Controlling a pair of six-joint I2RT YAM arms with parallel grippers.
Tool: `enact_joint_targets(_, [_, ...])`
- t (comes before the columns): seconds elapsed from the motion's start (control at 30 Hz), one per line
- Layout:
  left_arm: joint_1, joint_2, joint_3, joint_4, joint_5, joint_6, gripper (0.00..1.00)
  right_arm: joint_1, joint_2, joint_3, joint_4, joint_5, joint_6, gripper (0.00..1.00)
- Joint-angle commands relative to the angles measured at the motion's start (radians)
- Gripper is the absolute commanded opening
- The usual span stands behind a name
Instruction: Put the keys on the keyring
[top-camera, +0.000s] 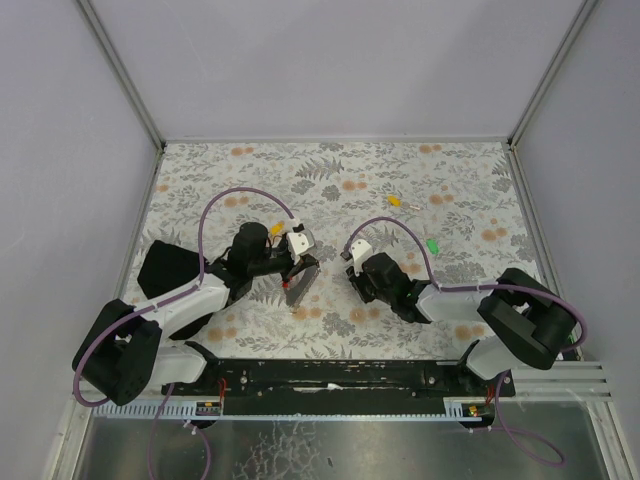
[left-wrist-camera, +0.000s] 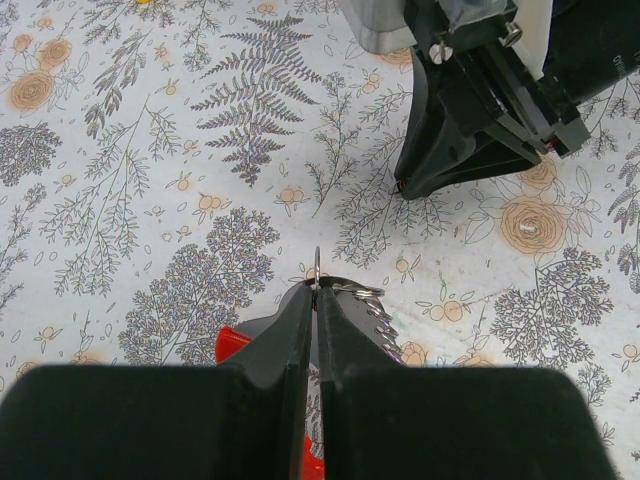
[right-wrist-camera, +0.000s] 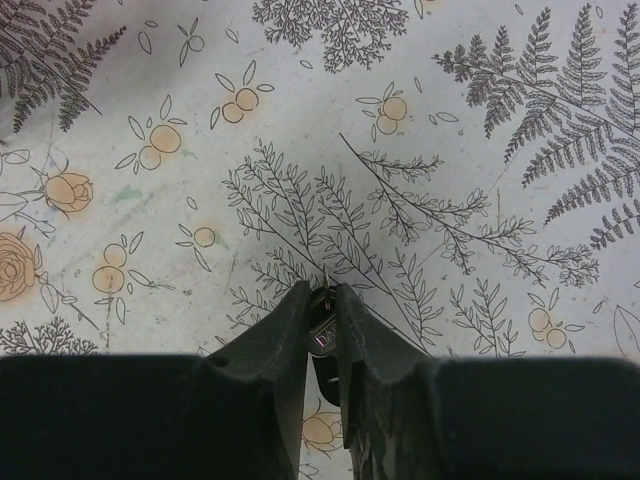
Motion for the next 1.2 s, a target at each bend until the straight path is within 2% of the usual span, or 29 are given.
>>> enact_joint_targets(0.0, [-0.002,-0.007,0.000,0.068,0.020,-0.004,0.00,0.004,0.010,-0.003,0.046,0.035,0.006,0.22])
enact_joint_targets(0.17, [-0.001,-0.007,0.000,0.067,0.022,-0.004,0.00,0.004,0.024,-0.008,0.056,0.039,0.003,0.17])
enact_joint_targets(0.37, [-0.002,-0.007,0.002,0.065,0.030,-0.002,0.00,0.003,0.022,-0.011,0.056,0.046,-0.009,0.00])
enact_joint_targets(0.5, [-0.002,-0.003,0.002,0.064,0.042,0.003,0.00,0.003,-0.027,-0.006,0.017,0.023,-0.032,0.00])
enact_joint_targets(0.67, [-0.003,-0.001,0.001,0.060,0.080,0.019,0.00,0.003,-0.109,0.040,-0.117,-0.023,-0.091,0.00])
enact_joint_targets(0.9, [-0.004,-0.002,-0.006,0.065,0.116,0.033,0.00,0.003,-0.277,0.059,-0.182,-0.114,-0.223,0.00])
enact_joint_targets(1.17, [-0.008,0.000,-0.014,0.063,0.168,0.069,0.00,0.002,-0.337,0.125,-0.267,-0.238,-0.427,0.00])
